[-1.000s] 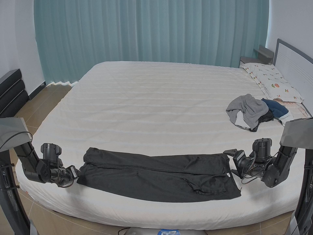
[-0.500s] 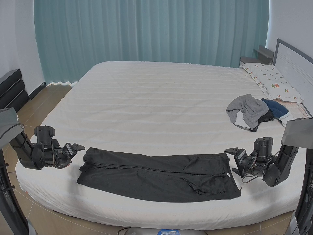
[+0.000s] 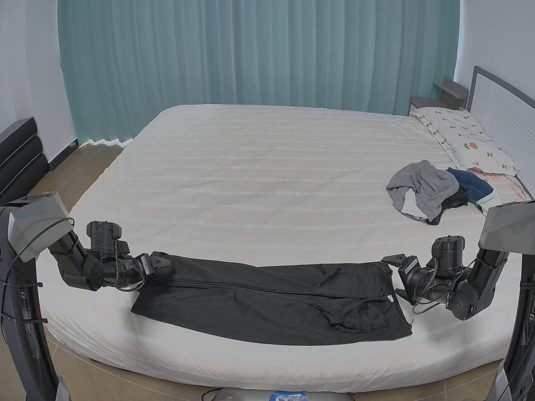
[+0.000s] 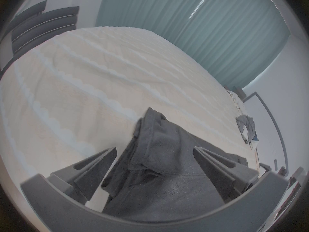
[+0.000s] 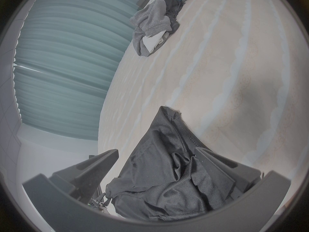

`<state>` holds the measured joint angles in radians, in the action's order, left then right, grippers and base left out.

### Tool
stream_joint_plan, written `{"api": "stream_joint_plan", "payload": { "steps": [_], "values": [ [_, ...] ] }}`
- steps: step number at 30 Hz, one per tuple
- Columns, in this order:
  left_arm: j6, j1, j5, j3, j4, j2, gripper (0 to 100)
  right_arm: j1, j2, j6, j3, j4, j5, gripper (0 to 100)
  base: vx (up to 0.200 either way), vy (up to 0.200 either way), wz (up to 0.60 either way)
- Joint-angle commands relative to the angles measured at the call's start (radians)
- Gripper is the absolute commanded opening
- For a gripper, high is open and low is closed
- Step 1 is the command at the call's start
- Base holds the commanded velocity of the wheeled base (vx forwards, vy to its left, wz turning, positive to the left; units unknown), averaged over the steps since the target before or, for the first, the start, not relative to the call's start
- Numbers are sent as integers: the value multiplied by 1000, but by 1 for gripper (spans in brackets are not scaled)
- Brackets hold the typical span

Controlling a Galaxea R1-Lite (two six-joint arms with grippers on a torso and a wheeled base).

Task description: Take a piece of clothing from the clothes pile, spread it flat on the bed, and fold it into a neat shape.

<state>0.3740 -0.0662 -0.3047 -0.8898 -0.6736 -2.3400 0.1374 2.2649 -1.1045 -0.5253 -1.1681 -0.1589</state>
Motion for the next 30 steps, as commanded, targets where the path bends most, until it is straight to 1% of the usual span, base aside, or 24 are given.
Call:
{"api": "stream_joint_plan", "payload": {
  "steps": [1,6,12,13,25,30],
  "values": [
    [-17,5,1,-12,-3,-48,100,1,2,2,5,-1,-1,100,0,0,0],
    [-23,6,6,-9,-12,-59,100,1,4,3,5,-1,-1,100,0,0,0],
    [-20,5,13,6,-75,-59,100,1,2,2,5,-1,-1,100,0,0,0],
    [-18,5,13,5,-78,-55,0,1,2,2,5,-1,-1,100,0,0,0],
    [-18,5,15,5,-80,-42,0,1,2,2,5,-1,-1,100,0,0,0],
    [-12,-3,15,23,-78,-9,0,1,2,2,5,-1,-1,100,0,0,0]
  ]
}}
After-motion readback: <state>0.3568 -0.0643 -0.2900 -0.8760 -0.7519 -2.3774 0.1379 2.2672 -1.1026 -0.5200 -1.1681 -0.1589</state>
